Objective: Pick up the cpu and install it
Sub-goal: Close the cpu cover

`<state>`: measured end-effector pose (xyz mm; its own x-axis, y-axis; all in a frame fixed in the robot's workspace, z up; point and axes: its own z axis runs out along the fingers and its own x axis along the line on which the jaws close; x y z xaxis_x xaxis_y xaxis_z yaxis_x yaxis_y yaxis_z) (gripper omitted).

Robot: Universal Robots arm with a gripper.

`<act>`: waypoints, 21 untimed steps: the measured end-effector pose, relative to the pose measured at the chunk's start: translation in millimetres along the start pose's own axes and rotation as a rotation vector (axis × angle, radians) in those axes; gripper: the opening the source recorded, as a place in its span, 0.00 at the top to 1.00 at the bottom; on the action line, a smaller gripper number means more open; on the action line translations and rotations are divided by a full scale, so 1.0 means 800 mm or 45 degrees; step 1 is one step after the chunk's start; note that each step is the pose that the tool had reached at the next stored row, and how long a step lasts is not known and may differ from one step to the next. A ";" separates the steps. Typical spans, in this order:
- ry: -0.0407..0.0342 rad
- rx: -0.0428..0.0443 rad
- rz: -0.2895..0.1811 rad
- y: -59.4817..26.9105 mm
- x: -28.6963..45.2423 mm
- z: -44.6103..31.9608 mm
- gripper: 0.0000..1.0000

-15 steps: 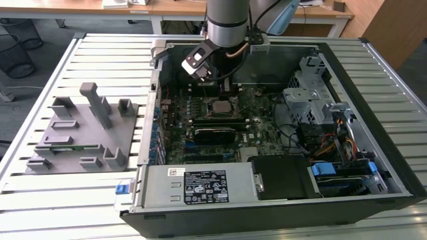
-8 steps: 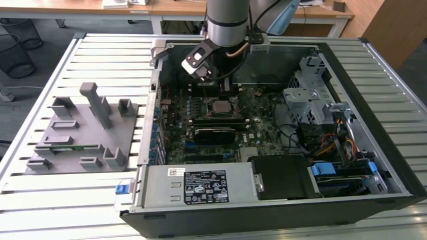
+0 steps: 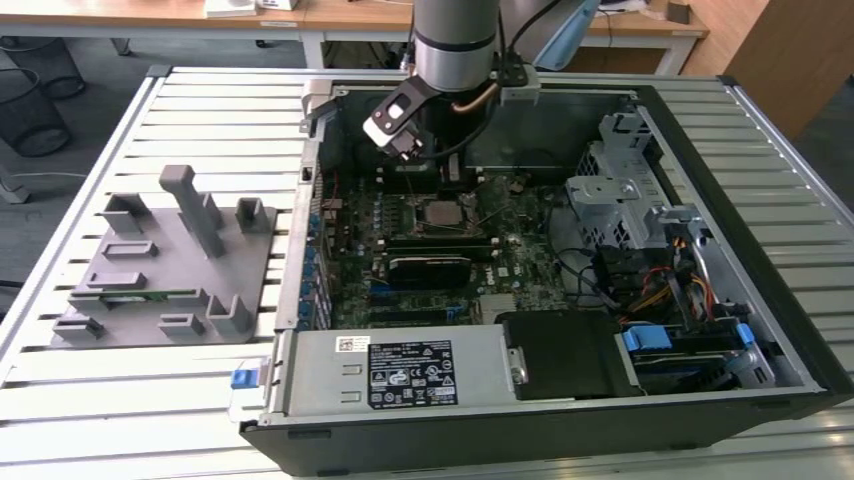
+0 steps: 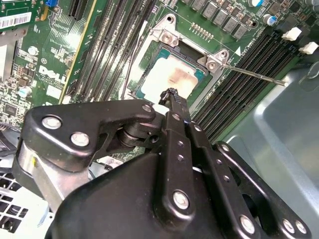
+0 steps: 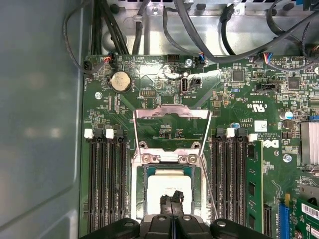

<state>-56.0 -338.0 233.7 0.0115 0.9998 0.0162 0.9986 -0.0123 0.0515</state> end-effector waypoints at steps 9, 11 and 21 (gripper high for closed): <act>0.0001 0.000 0.000 0.000 0.0001 -0.0039 0.89; -0.0001 0.000 0.000 0.000 0.0001 -0.0047 0.89; -0.0001 0.000 0.000 0.001 0.0002 -0.0098 0.89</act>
<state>-56.0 -338.0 241.5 0.0115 0.9998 0.0161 0.9986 -0.0123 0.0515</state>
